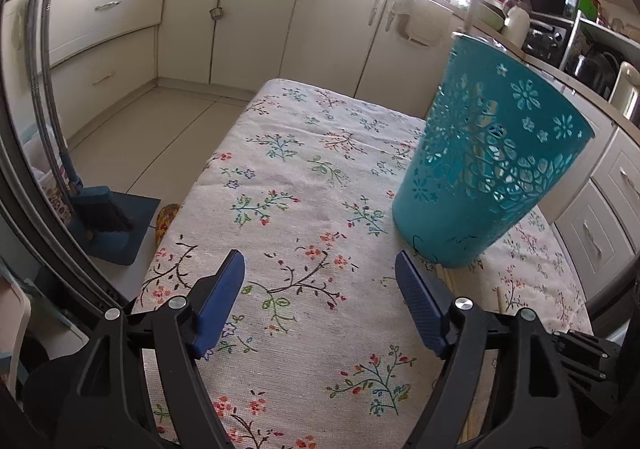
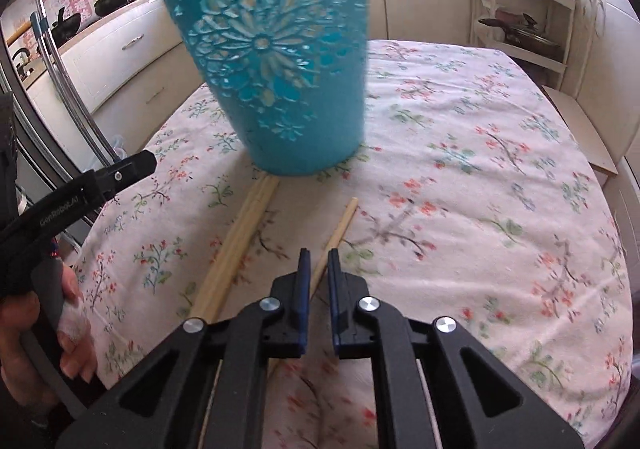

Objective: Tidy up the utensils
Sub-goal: 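Withdraw the right gripper back beside the loose chopsticks, then close the left gripper on a loose wooden chopstick, then lift the chopstick over the teal basket and open the left gripper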

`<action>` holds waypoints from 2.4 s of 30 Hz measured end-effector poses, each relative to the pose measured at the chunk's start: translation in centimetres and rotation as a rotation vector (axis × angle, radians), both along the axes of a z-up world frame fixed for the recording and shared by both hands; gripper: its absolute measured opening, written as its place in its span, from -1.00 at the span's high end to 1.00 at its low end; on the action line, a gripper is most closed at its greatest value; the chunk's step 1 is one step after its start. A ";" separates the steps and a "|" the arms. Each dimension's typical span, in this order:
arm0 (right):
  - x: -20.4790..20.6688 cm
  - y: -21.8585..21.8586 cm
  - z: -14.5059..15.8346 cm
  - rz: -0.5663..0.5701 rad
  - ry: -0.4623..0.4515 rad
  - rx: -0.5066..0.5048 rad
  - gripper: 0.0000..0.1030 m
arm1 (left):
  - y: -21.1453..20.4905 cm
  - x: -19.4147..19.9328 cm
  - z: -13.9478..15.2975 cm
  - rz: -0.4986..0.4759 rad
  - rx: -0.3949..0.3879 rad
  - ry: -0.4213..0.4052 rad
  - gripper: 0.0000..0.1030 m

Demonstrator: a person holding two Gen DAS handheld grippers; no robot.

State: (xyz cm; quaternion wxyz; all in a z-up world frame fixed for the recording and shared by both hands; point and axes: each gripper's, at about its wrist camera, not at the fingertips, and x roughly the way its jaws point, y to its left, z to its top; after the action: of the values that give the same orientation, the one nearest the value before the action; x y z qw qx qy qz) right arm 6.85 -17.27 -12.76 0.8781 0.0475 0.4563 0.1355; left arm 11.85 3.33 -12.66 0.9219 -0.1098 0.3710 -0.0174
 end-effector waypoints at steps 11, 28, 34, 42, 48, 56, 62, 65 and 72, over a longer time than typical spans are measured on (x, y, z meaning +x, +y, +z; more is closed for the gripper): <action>-1.0 -2.1 -0.2 -0.018 -0.008 0.051 0.82 | -6.7 -0.1 -0.5 -0.223 0.112 0.091 -0.44; -1.0 -2.9 -0.3 -0.019 -0.002 0.101 0.82 | -8.5 1.1 -1.6 -0.173 0.236 0.193 -0.30; -0.9 -3.1 -0.3 -0.030 -0.007 0.111 0.81 | -9.0 1.8 -1.3 -0.218 0.200 0.177 0.51; -0.7 -3.1 -0.4 -0.034 -0.012 0.113 0.81 | -9.0 2.5 -1.2 -0.282 0.147 0.249 0.78; -0.7 -3.1 -0.4 -0.033 -0.019 0.118 0.81 | -9.6 3.7 -1.4 -0.264 0.182 0.269 0.83; -0.5 -3.1 -0.6 -0.031 -0.052 0.116 0.81 | -7.9 1.7 -0.5 -0.312 0.097 0.250 0.90; -0.5 -3.1 -0.7 -0.033 -0.061 0.115 0.80 | -6.3 -1.3 3.8 -0.414 -0.072 0.160 0.90; -0.6 -3.1 -0.7 -0.036 -0.063 0.118 0.81 | -5.8 -2.6 8.0 -0.477 -0.186 0.070 0.90; -0.7 -3.1 -0.6 -0.035 -0.068 0.112 0.80 | -5.0 -2.7 18.1 -0.427 -0.277 -0.213 0.90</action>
State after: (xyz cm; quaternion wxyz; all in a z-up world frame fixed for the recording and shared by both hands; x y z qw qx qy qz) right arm 6.14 -20.36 -13.37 0.8913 0.0998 0.4173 0.1469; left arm 9.15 -1.70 5.39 0.9075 -0.1515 0.2807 -0.2732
